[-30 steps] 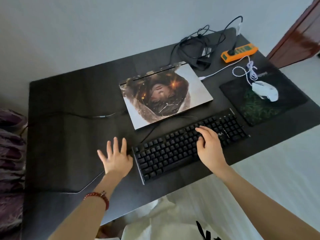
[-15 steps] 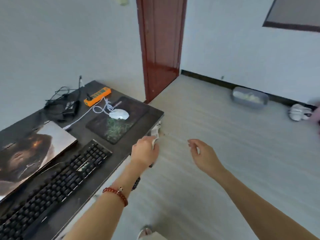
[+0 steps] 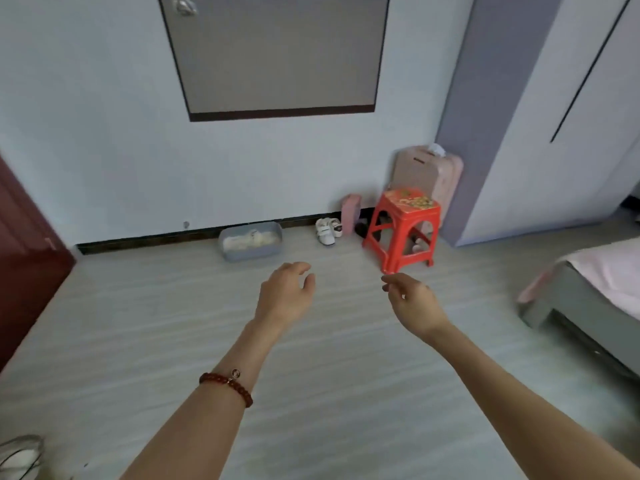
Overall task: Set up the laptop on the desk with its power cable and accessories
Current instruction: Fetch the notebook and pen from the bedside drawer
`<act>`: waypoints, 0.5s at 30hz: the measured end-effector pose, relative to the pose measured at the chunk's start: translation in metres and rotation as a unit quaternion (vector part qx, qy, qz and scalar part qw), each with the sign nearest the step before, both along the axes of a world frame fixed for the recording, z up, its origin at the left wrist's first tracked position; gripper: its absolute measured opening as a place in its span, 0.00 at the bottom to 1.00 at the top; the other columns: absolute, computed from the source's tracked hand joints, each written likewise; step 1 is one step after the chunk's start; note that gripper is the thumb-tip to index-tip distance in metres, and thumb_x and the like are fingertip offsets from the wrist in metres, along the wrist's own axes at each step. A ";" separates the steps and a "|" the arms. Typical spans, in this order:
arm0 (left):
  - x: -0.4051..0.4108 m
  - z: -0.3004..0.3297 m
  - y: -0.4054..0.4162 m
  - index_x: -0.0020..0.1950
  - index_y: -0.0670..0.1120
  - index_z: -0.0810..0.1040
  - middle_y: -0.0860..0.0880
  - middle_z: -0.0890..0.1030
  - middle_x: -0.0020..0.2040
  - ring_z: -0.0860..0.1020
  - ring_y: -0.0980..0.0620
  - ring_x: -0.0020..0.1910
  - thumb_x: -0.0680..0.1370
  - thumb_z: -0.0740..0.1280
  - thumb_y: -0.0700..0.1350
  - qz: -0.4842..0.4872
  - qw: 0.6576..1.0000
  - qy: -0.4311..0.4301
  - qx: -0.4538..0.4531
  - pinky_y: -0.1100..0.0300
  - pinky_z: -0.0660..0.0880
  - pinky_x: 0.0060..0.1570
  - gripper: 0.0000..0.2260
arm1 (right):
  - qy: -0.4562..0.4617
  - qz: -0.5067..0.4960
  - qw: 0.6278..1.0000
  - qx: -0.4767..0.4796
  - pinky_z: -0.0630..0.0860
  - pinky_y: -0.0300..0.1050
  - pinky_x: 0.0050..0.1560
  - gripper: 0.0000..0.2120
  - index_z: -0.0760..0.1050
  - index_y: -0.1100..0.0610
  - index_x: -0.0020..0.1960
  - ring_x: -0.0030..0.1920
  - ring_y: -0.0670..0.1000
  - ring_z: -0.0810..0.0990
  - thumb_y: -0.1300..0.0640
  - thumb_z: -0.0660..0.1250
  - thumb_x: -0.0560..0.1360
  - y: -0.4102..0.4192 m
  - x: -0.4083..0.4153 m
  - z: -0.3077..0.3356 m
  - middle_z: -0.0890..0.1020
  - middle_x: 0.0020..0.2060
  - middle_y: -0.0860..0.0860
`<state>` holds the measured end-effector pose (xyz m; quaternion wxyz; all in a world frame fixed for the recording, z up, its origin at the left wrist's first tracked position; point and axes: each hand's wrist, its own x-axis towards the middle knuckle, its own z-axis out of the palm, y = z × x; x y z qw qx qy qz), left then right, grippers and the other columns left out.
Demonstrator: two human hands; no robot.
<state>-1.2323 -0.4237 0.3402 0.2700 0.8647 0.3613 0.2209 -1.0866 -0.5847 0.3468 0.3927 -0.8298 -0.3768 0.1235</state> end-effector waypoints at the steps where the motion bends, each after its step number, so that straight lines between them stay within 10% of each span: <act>1: 0.058 0.007 0.005 0.61 0.45 0.75 0.45 0.78 0.60 0.75 0.47 0.59 0.78 0.61 0.47 -0.031 1.000 -0.004 -0.003 0.50 0.71 0.59 0.14 | 0.001 -0.029 1.000 -0.006 0.71 0.41 0.46 0.14 0.74 0.58 0.61 0.50 0.55 0.79 0.63 0.56 0.78 -0.003 0.047 0.006 0.81 0.55 0.57; 15: 0.612 0.018 -0.033 0.56 0.46 0.78 0.46 0.80 0.57 0.77 0.45 0.57 0.77 0.60 0.47 -0.303 0.953 0.021 0.005 0.50 0.72 0.57 0.12 | -0.011 -0.283 0.958 -0.050 0.73 0.52 0.58 0.15 0.74 0.59 0.62 0.56 0.61 0.78 0.63 0.57 0.77 -0.096 0.509 0.010 0.82 0.52 0.60</act>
